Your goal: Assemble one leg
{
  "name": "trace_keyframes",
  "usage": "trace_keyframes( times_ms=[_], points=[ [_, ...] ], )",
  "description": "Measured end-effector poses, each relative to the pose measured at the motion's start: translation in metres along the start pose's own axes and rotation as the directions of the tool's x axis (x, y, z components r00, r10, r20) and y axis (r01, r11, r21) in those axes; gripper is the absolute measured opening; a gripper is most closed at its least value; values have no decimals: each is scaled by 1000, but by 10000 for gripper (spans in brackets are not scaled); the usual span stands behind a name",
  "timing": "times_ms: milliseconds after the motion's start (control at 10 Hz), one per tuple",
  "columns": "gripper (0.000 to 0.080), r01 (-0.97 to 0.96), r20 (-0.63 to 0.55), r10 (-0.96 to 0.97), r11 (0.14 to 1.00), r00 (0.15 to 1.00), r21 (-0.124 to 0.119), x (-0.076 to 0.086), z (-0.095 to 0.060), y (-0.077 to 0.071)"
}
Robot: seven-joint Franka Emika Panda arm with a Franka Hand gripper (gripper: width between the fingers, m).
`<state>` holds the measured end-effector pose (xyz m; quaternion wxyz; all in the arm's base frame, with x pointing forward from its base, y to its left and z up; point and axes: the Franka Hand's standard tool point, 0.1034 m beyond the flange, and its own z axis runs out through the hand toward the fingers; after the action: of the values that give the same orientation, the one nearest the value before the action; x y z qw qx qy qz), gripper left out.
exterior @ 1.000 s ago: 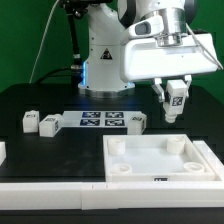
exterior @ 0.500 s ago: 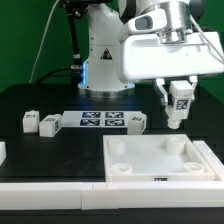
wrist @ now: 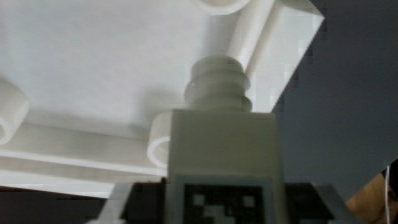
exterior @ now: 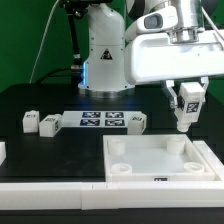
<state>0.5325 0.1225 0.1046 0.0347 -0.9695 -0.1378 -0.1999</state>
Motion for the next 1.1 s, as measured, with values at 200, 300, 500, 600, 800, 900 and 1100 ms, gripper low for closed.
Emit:
trace_keyframes(
  times_ms=[200,300,500,600,800,900,1100],
  points=[
    [287,1,0,-1,1000,1000,0,0,0,0],
    [287,13,-42,-13,1000,999,-6,2,-1,2],
    [287,84,-27,-85,996,996,-18,-1,1,15],
    [287,93,-50,-94,995,994,-23,8,5,19],
    [287,102,-61,-103,995,993,-24,24,18,24],
    [287,100,-55,-101,995,993,-21,31,22,25],
    [287,99,-32,-99,995,995,-8,49,30,24]
  ],
)
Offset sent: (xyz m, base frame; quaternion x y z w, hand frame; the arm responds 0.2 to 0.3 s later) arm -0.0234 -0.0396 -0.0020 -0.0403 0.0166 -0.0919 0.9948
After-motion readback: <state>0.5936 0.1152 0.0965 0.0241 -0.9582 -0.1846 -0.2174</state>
